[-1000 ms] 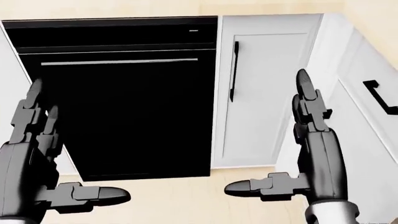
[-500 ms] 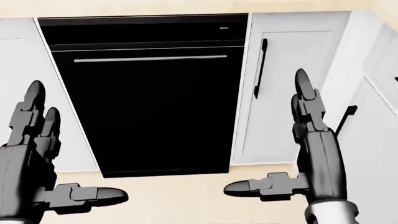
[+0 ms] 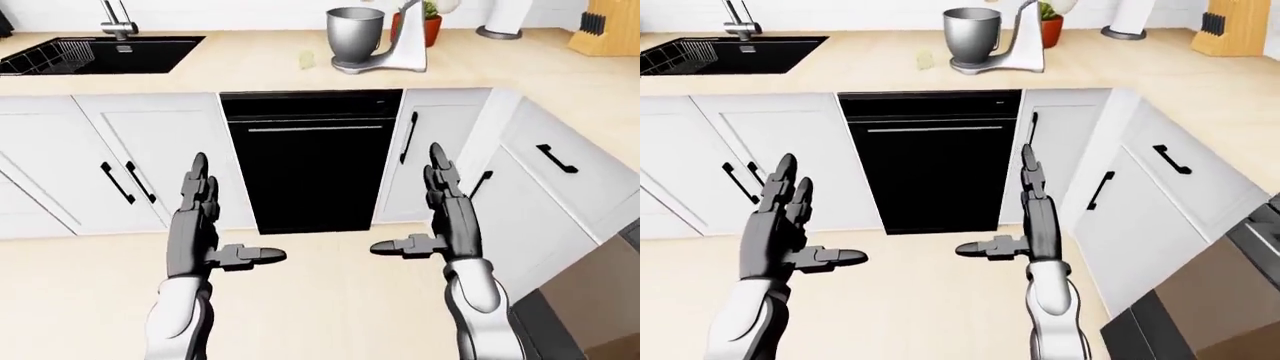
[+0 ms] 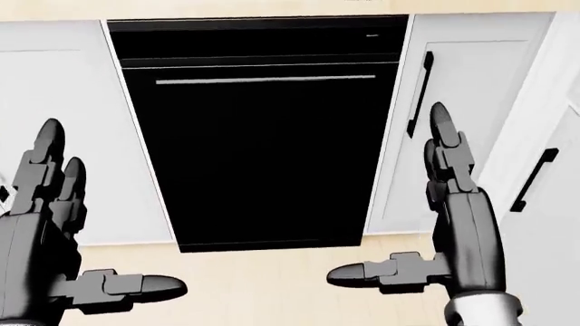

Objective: Place the cheese in the stand mixer bowl.

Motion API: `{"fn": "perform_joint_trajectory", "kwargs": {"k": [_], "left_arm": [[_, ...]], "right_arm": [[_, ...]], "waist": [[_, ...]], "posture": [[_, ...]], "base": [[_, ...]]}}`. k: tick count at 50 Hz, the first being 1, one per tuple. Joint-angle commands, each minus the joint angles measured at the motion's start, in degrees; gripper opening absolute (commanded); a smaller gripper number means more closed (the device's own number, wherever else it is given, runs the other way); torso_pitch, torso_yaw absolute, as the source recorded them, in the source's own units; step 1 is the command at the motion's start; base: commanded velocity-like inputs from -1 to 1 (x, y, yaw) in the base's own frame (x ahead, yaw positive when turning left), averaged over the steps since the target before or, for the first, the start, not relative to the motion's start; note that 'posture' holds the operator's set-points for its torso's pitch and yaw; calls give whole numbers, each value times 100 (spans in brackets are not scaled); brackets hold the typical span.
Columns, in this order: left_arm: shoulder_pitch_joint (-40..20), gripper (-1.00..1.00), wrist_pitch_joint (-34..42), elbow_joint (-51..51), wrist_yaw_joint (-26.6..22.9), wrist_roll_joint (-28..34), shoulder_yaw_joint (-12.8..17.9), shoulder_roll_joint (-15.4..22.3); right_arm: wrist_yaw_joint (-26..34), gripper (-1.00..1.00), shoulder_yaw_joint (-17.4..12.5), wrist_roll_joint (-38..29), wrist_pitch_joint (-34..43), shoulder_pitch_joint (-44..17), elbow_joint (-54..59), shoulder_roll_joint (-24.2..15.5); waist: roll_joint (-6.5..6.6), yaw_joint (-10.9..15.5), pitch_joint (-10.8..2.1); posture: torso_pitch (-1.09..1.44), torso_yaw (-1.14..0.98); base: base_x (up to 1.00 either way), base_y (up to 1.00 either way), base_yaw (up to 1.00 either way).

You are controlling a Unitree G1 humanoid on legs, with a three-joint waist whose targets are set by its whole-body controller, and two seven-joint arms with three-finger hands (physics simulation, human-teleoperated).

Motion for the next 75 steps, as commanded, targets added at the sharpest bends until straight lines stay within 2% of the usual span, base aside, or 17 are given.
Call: {"fn": "perform_joint_trajectory", "kwargs": {"k": [1, 7, 17, 26, 30, 31, 33, 39, 43, 44, 49, 56, 57, 65, 69, 70, 75], "left_arm": [[-89, 100, -167, -223, -10, -3, -7, 8], [-92, 100, -175, -226, -2, 35, -27, 3], [-57, 100, -127, -359, -14, 36, -4, -1], [-44, 100, -173, -332, -10, 63, -6, -7], [3, 100, -185, -376, -19, 76, -18, -14], [4, 100, -177, -389, -20, 75, -15, -15], [17, 100, -194, -386, -20, 87, -23, -20], [25, 100, -191, -396, -26, 91, -18, -24], [35, 100, -200, -395, -29, 99, -20, -26], [33, 100, -198, -397, -28, 101, -19, -26], [26, 100, -200, -386, -31, 101, -16, -26], [12, 100, -183, -395, -27, 110, -27, -27], [17, 100, -192, -389, -27, 115, -32, -27], [-12, 100, -169, -391, -28, 112, -26, -20], [2, 100, -159, -414, -31, 105, -16, -21], [4, 100, -155, -419, -31, 106, -13, -20], [36, 100, -160, -439, -38, 104, -13, -26]], "right_arm": [[-40, 97, -5, 39, -192, -93, -167, -23], [-97, 96, -54, 93, -111, -105, -160, -33], [-105, 97, -44, 82, -67, -101, -224, -41], [-95, 96, -44, 73, -61, -100, -238, -43], [-87, 96, -49, 77, -72, -80, -255, -45], [-90, 96, -51, 76, -74, -80, -252, -44], [-87, 96, -49, 80, -80, -78, -250, -42], [-94, 96, -54, 80, -98, -89, -221, -42], [-100, 96, -51, 68, -98, -83, -231, -44], [-99, 96, -51, 68, -99, -82, -232, -44], [-98, 96, -52, 68, -104, -79, -227, -43], [-108, 96, -65, 68, -75, -67, -260, -43], [-108, 96, -64, 68, -75, -65, -260, -42], [-122, 96, -83, 72, -62, -59, -275, -47], [-121, 96, -76, 67, -56, -56, -283, -47], [-121, 96, -75, 67, -55, -56, -284, -46], [-129, 96, -67, 56, -52, -49, -295, -42]], "waist": [[32, 19, -38], [-225, 137, -135], [479, -21, -75], [149, 56, -20], [-423, 63, -155], [-126, -14, -57], [-221, -7, -41], [102, -28, 29], [723, -34, -152], [403, 37, -54], [342, 66, -81], [-372, 82, -110], [-137, 17, -84], [102, -35, -10], [626, -50, -89], [389, 22, -65], [337, 62, -111]], "posture": [[0, 0], [0, 0], [0, 0], [0, 0], [0, 0], [0, 0], [0, 0], [0, 0], [0, 0], [0, 0], [0, 0], [0, 0], [0, 0], [0, 0], [0, 0], [0, 0], [0, 0]], "base": [[0, 0, 0], [1, 0, 0], [14, 0, 0], [19, 0, 0], [20, 0, 0], [20, 0, 0], [20, 0, 0], [20, 0, 0], [20, 0, 0], [20, 0, 0], [20, 0, 0], [21, 0, 0], [20, 0, 0], [21, 0, 0], [21, 0, 0], [20, 0, 0], [20, 0, 0]]}}
